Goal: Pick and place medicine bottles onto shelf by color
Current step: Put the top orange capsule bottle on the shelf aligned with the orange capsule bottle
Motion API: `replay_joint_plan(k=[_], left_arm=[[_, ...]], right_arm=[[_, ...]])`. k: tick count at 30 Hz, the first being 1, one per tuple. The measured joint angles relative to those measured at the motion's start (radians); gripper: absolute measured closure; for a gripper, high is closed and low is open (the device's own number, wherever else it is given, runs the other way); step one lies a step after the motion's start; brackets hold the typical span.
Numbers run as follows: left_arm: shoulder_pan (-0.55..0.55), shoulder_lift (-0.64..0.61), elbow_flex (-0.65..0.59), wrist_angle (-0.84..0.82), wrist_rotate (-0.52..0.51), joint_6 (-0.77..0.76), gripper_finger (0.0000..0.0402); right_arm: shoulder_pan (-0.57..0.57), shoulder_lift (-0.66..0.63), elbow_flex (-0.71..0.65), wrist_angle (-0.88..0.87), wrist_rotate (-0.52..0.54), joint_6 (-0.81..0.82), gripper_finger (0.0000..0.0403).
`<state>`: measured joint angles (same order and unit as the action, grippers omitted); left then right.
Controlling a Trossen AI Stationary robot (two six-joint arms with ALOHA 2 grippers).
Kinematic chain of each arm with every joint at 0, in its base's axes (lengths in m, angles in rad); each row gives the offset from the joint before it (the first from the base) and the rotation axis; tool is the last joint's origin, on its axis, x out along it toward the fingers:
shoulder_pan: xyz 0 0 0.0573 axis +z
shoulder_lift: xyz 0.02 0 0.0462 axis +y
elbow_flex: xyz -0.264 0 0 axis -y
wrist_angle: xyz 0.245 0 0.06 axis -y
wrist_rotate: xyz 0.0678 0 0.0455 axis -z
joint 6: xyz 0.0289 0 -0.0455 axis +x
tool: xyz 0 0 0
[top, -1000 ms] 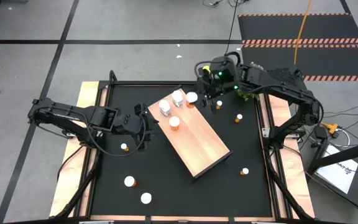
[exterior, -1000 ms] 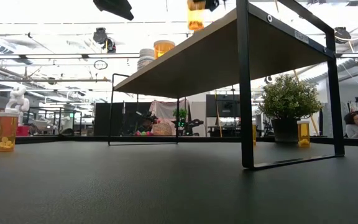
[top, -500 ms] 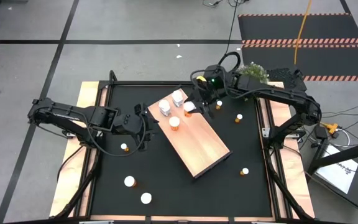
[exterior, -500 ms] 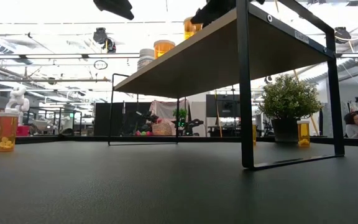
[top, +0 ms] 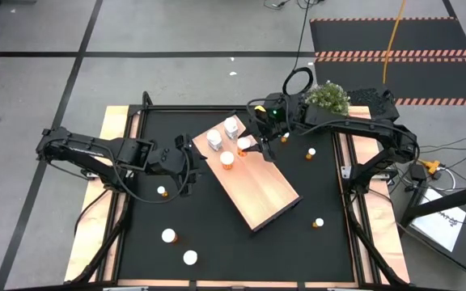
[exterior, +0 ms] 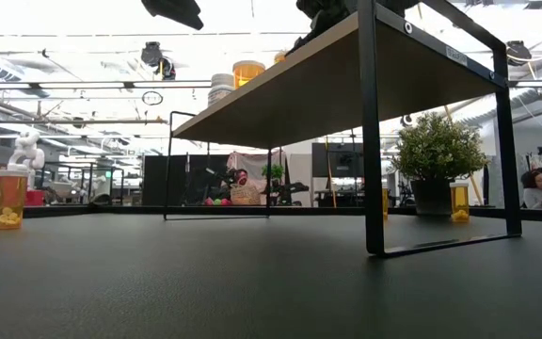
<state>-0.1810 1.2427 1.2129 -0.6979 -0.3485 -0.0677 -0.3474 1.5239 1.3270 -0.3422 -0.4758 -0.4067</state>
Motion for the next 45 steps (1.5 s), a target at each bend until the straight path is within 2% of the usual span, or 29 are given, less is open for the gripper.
replay_joint_plan(k=[14, 18, 23, 45], left_arm=[[0.000, 0.000, 0.000, 0.001, 0.000, 0.001, 0.0188], [0.000, 0.000, 0.000, 0.002, 0.000, 0.002, 0.0188], [0.000, 0.000, 0.000, 0.003, 0.000, 0.003, 0.0188], [0.000, 0.000, 0.000, 0.002, 0.000, 0.003, 0.0188]], right_arm=[[0.000, 0.000, -0.080, 0.087, 0.009, -0.002, 0.0190], [0.000, 0.000, -0.082, 0.088, 0.012, -0.005, 0.0190], [0.002, 0.000, -0.082, 0.083, 0.082, -0.022, 0.0190], [0.009, 0.001, -0.082, 0.085, 0.087, 0.002, 0.0168]])
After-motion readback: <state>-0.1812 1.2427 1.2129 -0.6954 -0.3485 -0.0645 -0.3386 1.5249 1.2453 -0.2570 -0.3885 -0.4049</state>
